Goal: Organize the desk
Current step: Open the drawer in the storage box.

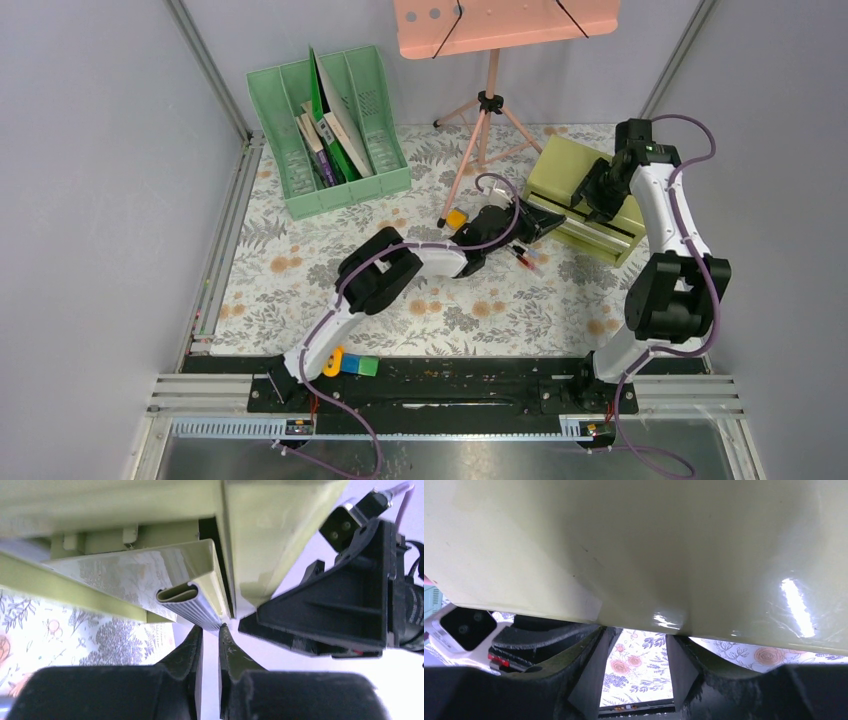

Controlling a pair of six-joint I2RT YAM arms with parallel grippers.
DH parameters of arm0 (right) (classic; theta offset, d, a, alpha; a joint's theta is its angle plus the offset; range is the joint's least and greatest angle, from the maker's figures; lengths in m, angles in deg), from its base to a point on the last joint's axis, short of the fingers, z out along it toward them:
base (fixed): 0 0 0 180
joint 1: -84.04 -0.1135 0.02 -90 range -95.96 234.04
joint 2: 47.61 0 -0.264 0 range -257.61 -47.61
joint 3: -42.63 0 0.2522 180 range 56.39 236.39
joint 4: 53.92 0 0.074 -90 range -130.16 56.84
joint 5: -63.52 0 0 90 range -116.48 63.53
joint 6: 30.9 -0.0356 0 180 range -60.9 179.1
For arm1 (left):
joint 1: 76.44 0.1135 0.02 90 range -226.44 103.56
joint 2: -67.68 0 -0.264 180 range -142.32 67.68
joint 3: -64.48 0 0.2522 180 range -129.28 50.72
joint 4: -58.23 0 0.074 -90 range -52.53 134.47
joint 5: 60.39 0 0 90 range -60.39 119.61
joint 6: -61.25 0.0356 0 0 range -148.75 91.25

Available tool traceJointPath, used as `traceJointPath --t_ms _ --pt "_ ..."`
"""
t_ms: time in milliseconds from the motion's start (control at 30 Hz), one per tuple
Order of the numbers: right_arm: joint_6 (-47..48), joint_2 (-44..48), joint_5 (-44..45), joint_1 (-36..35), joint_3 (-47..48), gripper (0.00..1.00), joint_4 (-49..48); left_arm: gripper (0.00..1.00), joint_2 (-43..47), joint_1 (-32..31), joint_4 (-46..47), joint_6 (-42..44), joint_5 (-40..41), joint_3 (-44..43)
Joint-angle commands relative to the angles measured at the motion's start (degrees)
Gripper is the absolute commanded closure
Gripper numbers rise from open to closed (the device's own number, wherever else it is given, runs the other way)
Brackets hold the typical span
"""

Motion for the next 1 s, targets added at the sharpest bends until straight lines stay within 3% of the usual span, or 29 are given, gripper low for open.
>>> traceJointPath --t_ms 0,500,667,867,967 --pt "1.3 -2.0 5.7 0.5 3.5 0.46 -8.0 1.00 6.7 -0.2 3.6 1.5 -2.7 3.7" --pt "0.7 -2.6 4.9 0.4 6.0 0.45 -7.1 0.99 14.5 -1.0 6.8 5.2 -4.0 16.8" --pt "1.5 -2.6 5.7 0.0 3.5 0.44 -7.7 0.60 21.2 -1.0 9.4 9.5 -1.4 24.8" --pt "2.3 -2.3 9.5 -2.0 -0.8 0.46 -10.6 0.54 32.6 -1.0 12.9 15.1 1.4 35.9" --pt "2.7 -2.7 10.9 -3.3 -1.7 0.54 -11.3 0.53 38.4 -1.0 12.9 17.3 2.8 41.1"
